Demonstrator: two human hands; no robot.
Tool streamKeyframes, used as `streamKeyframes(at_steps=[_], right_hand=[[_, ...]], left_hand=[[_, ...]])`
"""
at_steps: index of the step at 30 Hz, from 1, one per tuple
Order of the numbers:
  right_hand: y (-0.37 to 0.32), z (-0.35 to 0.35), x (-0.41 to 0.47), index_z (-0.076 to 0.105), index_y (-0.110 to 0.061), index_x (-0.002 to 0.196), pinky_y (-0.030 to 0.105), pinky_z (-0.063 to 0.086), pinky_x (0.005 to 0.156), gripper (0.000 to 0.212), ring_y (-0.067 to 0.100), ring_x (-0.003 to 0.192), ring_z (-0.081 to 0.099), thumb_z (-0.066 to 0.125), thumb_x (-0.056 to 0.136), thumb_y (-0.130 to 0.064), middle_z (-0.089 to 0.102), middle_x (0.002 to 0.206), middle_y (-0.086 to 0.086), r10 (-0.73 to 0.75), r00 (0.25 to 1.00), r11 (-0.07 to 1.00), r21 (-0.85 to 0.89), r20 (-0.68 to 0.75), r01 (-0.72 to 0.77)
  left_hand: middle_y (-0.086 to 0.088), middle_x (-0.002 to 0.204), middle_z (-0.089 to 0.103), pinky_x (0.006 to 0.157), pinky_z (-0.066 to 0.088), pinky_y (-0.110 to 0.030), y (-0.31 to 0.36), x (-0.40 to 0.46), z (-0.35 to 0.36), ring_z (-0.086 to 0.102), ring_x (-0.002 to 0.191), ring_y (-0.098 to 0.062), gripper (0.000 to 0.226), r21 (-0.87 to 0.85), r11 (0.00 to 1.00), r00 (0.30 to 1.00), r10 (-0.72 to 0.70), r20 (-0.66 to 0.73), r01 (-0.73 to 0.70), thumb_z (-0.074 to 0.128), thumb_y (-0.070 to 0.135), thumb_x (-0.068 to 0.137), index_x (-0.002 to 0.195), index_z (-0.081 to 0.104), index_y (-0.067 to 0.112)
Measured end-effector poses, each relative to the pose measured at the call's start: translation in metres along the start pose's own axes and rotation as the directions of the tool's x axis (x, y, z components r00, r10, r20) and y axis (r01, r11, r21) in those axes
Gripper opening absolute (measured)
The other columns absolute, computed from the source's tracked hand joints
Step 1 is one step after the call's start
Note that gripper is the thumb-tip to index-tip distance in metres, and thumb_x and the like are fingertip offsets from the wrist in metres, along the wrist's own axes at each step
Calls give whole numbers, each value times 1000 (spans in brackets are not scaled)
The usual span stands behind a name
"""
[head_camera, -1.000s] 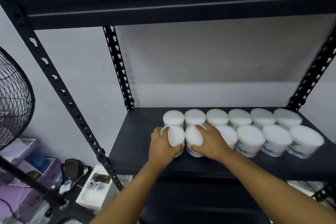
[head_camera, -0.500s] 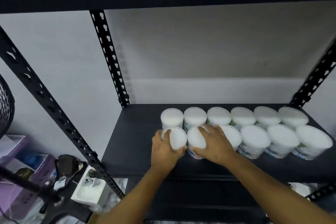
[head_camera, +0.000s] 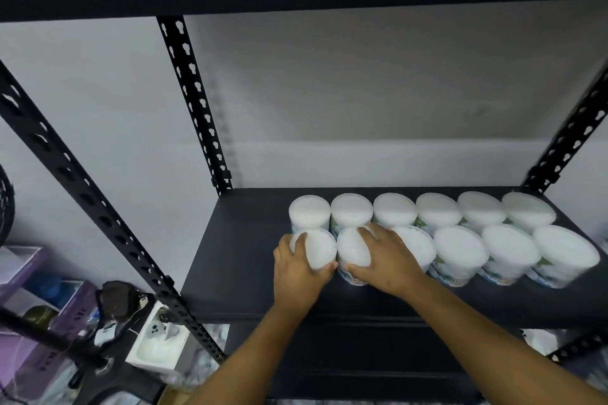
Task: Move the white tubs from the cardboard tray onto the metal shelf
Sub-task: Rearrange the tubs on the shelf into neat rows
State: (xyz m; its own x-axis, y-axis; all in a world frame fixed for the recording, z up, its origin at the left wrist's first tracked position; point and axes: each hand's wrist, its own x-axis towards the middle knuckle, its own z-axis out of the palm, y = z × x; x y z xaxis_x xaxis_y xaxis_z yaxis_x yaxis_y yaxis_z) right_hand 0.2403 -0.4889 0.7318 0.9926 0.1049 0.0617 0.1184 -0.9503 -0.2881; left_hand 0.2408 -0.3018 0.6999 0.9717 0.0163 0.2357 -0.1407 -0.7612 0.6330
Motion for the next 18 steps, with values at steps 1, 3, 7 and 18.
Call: streamKeyframes(at_steps=[1, 3, 7, 18], right_hand=[[0, 0, 0, 34, -20, 138, 32, 30, 108, 83, 22, 127, 38, 59, 72, -63, 37, 144, 3, 4, 1000, 1000, 3, 2, -4], [0, 1, 0, 35, -20, 138, 32, 30, 108, 83, 21, 127, 38, 60, 72, -63, 37, 144, 3, 6, 1000, 1000, 5, 5, -6], [0, 0, 0, 36, -19, 137, 32, 31, 107, 82, 22, 126, 39, 60, 72, -62, 38, 143, 4, -1, 1000, 1000, 0, -9, 1], [-2, -3, -2, 38, -18, 137, 34, 30, 110, 86, 23, 131, 36, 57, 69, -68, 34, 147, 5, -4, 1000, 1000, 8, -25, 4]], left_hand=[[-7, 140, 30, 96, 43, -34, 0, 0, 0, 30, 123, -22, 86, -1, 1000, 1000, 0, 2, 0, 73, 54, 70, 138, 38, 14], [-7, 140, 30, 97, 43, -34, 0, 0, 0, 30, 123, -22, 86, 1, 1000, 1000, 0, 3, 0, 72, 54, 70, 138, 38, 15], [-7, 140, 30, 97, 43, -34, -1, 0, 1, 30, 123, -22, 85, 2, 1000, 1000, -1, 6, 1, 72, 54, 70, 137, 38, 14], [-8, 147, 23, 103, 40, -38, -1, 0, -3, 24, 130, -23, 88, 8, 1000, 999, 0, 35, -1, 70, 58, 71, 141, 35, 18]])
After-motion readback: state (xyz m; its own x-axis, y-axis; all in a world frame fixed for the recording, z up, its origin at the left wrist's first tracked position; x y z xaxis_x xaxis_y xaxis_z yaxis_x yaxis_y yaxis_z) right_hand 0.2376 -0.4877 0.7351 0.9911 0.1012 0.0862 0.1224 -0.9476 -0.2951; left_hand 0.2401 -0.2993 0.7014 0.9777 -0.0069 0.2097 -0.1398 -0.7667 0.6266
